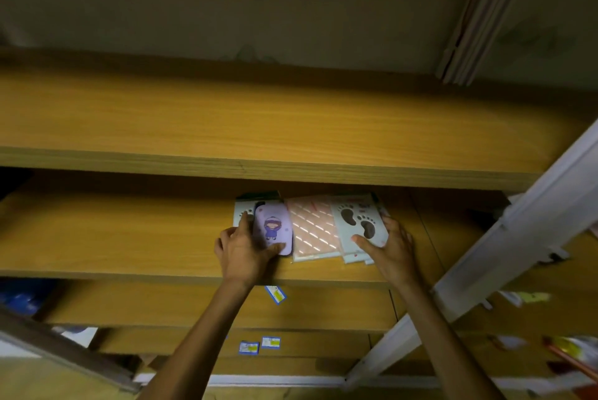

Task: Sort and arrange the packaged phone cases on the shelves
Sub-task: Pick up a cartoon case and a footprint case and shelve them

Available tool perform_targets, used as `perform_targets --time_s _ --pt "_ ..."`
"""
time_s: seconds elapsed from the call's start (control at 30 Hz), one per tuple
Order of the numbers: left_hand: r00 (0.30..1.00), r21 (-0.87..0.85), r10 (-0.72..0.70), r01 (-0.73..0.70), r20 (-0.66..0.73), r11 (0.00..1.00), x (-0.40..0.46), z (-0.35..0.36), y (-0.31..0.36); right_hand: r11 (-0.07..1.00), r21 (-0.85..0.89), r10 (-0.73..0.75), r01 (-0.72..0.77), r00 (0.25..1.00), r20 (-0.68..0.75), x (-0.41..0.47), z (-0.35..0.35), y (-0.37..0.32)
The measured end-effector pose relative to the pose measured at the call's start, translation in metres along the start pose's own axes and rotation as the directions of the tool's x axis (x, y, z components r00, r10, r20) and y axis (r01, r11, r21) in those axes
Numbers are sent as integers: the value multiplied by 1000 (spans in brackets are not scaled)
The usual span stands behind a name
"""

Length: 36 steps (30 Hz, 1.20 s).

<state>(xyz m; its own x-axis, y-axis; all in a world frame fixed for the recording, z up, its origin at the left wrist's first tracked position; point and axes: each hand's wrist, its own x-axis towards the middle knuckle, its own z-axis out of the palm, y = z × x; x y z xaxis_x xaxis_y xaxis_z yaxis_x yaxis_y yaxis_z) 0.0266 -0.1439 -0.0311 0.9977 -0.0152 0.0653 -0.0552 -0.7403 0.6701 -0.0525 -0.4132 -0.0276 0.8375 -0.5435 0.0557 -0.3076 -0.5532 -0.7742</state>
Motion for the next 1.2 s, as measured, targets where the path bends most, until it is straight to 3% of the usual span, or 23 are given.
perform_targets --time_s 0.3,0.47,0.63,0.73,0.93,1.2 --pt "998 -171 -53 47 -30 984 1 -2 2 995 87 -57 54 998 26 13 -1 12" --pt "998 -394 -57 51 -3 917 -5 -5 4 994 97 -57 55 998 20 16 -5 13" --pt "997 -281 1 -22 -73 959 -6 -23 -5 989 145 -23 22 1000 6 25 -13 11" --pt "999 -264 -5 -4 -31 964 -4 -31 -8 971 237 11 -24 998 55 30 -16 12" --pt "978 -575 -83 180 190 798 -9 -43 -14 898 423 76 -123 989 127 24 -20 7" --pt "974 -768 -66 212 216 604 -27 -58 -11 843 530 39 -93 993 113 -2 -30 -4"
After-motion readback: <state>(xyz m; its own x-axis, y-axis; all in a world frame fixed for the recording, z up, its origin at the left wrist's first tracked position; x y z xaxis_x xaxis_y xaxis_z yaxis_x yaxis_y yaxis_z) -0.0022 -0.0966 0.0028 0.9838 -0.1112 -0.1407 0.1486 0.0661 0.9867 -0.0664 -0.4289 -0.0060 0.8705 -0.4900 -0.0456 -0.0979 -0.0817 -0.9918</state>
